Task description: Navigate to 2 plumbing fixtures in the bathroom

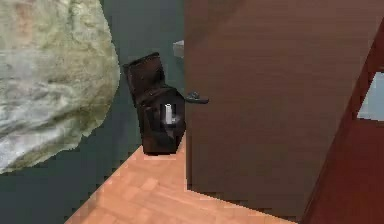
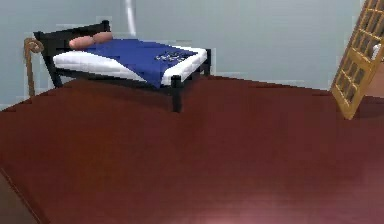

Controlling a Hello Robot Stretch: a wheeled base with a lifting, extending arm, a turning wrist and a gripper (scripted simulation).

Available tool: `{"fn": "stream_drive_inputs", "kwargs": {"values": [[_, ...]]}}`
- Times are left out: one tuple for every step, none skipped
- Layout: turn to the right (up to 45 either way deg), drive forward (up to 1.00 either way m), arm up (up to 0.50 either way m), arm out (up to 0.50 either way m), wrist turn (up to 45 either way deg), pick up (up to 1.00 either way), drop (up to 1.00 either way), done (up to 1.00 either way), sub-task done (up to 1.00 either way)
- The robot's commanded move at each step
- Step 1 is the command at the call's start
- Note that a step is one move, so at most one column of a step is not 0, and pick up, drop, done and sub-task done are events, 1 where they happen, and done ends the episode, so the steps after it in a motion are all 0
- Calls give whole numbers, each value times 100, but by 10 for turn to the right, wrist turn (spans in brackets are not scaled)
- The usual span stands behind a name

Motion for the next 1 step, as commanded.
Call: {"fn": "stream_drive_inputs", "kwargs": {"values": [[0,60,0,0,0,0,0,0,0]]}}
